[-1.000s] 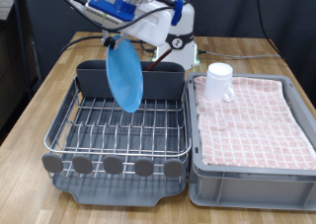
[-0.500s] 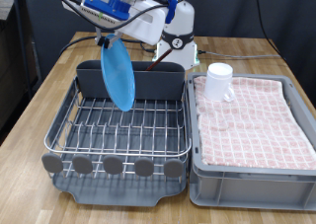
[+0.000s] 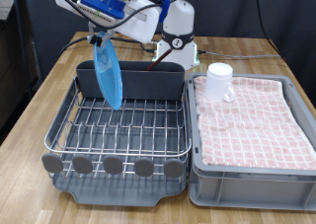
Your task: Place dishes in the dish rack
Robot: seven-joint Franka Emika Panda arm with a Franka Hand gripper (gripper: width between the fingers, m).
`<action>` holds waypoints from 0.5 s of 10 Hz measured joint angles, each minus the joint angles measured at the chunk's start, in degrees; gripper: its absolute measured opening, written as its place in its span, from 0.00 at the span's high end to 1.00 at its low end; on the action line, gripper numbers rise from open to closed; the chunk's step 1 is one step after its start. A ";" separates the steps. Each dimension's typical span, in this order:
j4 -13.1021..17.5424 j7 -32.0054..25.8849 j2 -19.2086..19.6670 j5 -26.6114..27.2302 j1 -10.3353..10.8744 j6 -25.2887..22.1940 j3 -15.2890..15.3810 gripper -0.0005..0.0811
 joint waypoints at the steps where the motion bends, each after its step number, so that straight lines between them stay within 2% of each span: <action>1: -0.01 -1.94 0.37 0.00 -0.01 1.12 -0.79 0.96; 5: 0.00 -5.85 2.60 0.90 -0.02 5.72 -3.19 0.96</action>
